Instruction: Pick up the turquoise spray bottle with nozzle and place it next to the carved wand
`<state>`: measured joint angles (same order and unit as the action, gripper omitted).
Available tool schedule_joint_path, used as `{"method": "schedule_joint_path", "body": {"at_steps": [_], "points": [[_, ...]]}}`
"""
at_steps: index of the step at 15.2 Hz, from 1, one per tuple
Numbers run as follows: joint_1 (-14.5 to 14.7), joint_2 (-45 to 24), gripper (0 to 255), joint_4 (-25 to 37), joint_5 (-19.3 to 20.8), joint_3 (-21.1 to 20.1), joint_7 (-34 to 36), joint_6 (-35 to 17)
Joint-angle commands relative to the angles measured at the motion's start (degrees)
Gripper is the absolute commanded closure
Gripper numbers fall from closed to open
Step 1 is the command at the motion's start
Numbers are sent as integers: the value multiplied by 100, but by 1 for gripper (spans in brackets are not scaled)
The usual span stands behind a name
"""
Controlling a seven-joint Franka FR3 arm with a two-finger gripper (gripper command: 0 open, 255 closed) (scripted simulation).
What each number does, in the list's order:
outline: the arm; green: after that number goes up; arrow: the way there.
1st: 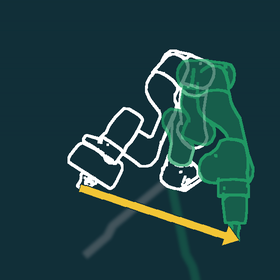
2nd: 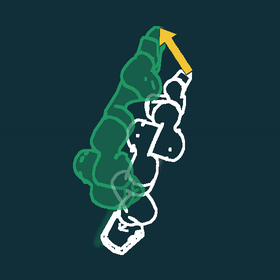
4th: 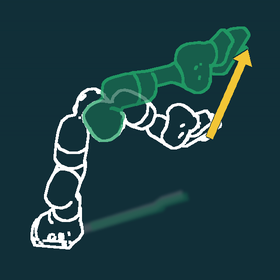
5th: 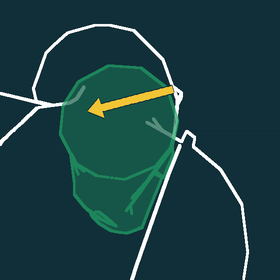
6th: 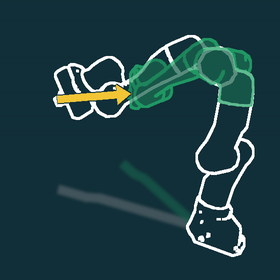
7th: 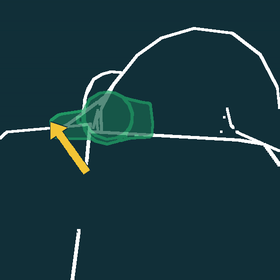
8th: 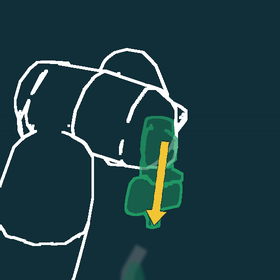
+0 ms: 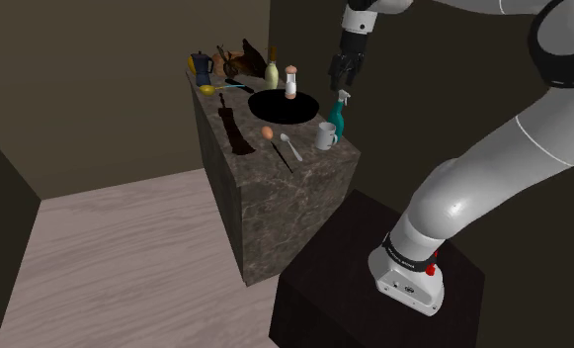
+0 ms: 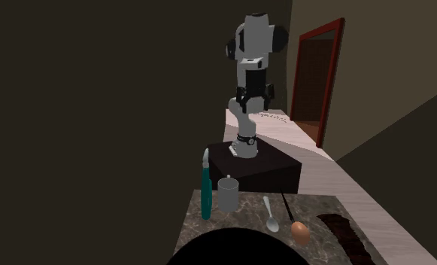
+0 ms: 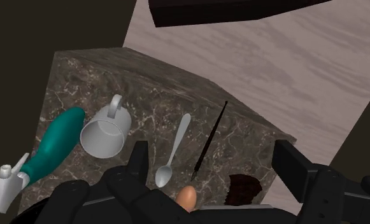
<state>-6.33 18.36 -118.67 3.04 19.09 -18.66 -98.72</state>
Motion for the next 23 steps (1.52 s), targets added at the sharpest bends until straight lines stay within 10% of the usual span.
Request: {"method": "schedule_joint_path", "body": {"at_steps": [1, 11, 23], "points": [[-36, -441, 0, 321, -84, 201, -257, -76], [-499, -2705, 0, 2142, -941, 873, -1488, -123], [-1800, -5460, 0, 5253, -2011, 820, -2258, 662]]}}
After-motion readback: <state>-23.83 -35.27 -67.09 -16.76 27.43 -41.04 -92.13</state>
